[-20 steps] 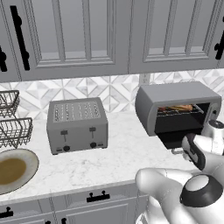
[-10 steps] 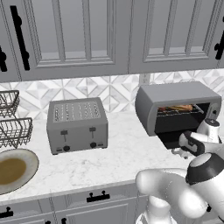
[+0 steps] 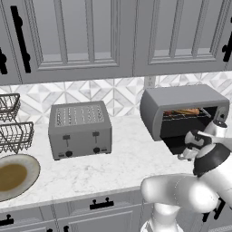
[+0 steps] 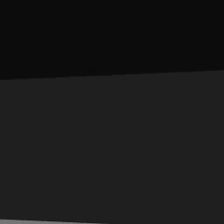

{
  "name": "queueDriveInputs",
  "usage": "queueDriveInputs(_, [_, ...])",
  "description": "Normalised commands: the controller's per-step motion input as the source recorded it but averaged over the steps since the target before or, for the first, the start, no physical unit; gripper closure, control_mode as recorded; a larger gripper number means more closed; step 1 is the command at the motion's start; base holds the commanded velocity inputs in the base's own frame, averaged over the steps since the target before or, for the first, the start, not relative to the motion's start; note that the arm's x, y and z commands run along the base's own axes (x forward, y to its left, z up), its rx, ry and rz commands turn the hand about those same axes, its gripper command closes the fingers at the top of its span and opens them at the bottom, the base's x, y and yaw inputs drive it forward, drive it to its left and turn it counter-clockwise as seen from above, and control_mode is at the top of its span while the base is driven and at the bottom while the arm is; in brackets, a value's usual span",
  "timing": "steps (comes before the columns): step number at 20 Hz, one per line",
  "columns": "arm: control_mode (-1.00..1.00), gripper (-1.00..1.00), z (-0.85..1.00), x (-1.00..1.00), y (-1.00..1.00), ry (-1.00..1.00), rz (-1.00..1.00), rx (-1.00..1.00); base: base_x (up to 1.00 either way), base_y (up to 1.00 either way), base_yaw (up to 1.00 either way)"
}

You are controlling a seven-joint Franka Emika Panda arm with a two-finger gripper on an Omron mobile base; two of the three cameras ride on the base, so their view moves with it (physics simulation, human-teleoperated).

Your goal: Pick up the kebab skewer and baguette bread, and place them inside the toaster oven. Close the toaster oven door and start by setting the timer.

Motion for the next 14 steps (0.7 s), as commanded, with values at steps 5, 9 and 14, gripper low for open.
queueDriveInputs(5, [-1.0, -1.0, -0.1, 0.0, 0.0, 0.0, 0.0, 0.01, 0.0, 0.0, 0.0])
queueDriveInputs(9, [-1.0, -1.0, -0.12, 0.12, 0.01, 0.0, 0.0, 0.0, 0.0, 0.0, 0.0])
queueDriveInputs(14, [-1.0, -1.0, -0.18, 0.24, 0.05, -0.01, 0.0, 0.0, 0.0, 0.0, 0.0])
